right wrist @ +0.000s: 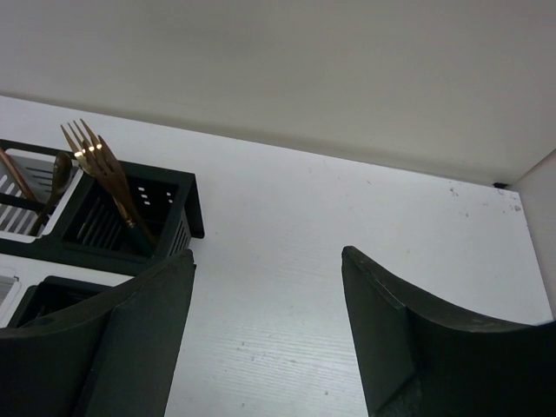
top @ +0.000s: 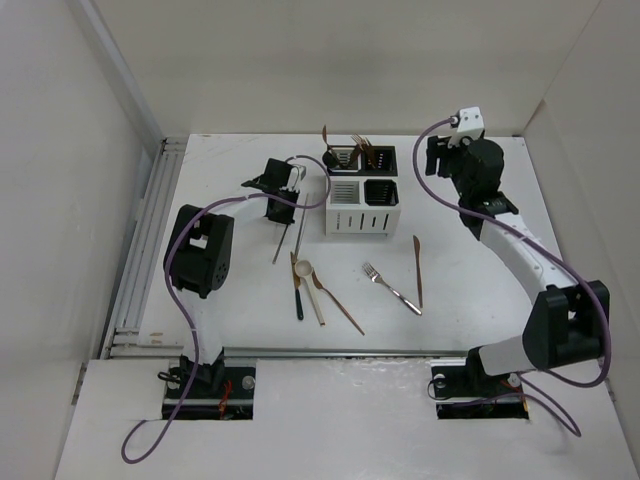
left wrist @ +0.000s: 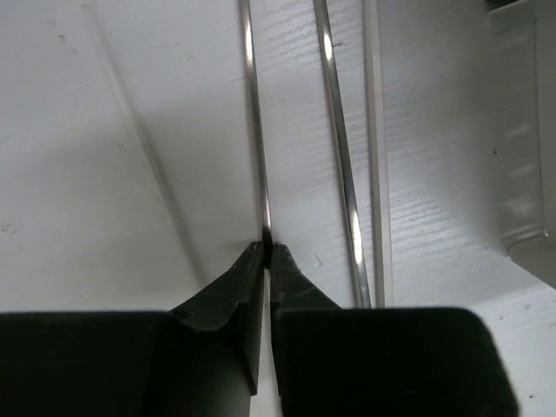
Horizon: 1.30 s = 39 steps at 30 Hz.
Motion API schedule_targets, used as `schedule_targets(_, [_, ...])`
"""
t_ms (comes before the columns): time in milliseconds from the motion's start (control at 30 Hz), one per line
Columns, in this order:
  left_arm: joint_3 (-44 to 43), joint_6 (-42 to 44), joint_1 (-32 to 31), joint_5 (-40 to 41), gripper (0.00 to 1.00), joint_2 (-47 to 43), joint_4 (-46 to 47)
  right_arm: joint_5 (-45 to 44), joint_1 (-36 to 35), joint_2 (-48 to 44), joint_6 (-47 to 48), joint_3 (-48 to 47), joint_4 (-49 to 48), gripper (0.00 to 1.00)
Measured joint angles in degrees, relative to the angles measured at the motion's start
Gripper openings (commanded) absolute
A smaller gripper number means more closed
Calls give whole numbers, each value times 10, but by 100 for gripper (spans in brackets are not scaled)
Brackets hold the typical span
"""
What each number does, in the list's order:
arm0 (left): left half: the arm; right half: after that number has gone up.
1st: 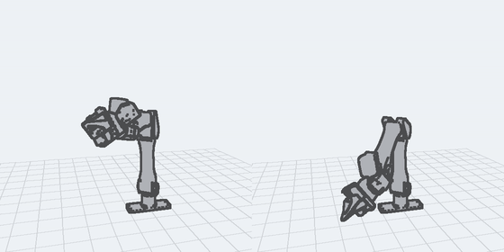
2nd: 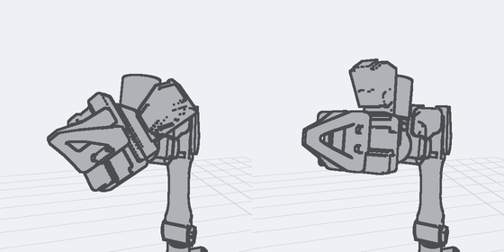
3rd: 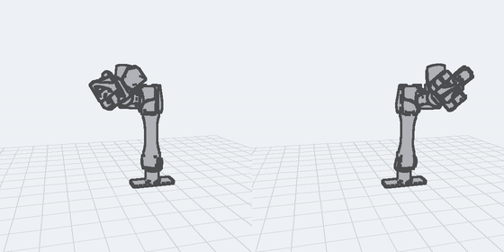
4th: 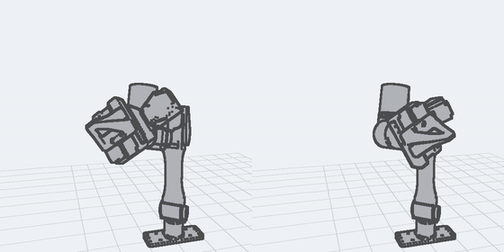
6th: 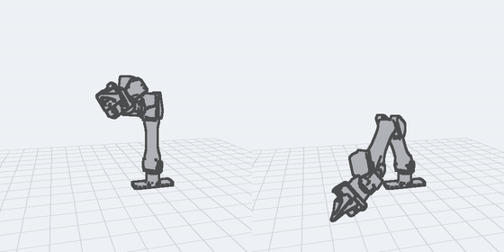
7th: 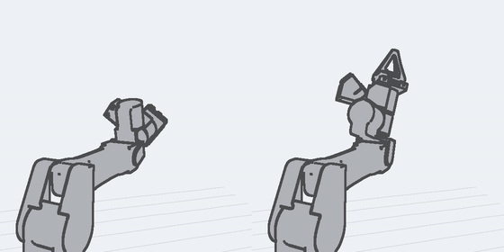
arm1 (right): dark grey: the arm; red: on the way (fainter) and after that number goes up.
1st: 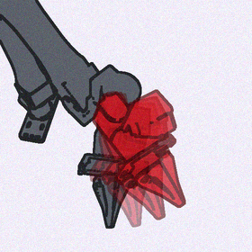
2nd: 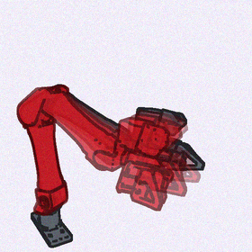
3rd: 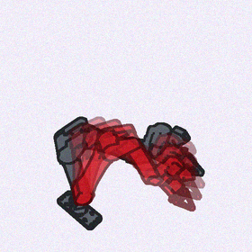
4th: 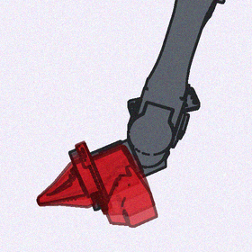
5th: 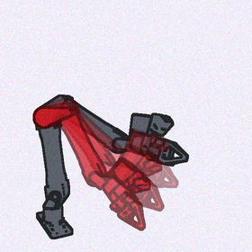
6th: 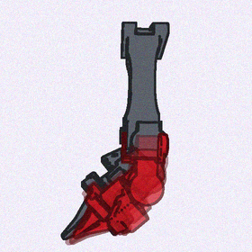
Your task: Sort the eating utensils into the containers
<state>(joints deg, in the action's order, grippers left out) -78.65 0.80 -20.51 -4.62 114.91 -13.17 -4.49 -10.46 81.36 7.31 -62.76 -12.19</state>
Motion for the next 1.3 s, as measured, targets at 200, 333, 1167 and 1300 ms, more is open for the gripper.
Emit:
schedule_targets(200, [0, -3, 0, -3, 0, 0, 0, -15, 3, -37, 13, 23, -1, 74])
schedule_targets(333, [-2, -3, 0, -5, 5, 0, -6, -24, 4, -51, 20, 35, -1, 74])
schedule_targets(1167, [-83, 61, -3, -5, 0, 40, -120, -54, 4, -104, 52, 65, 2, 75])
schedule_targets(1300, [-83, 50, 11, -36, 0, 38, -120, -58, 4, -114, 54, 67, 2, 75])
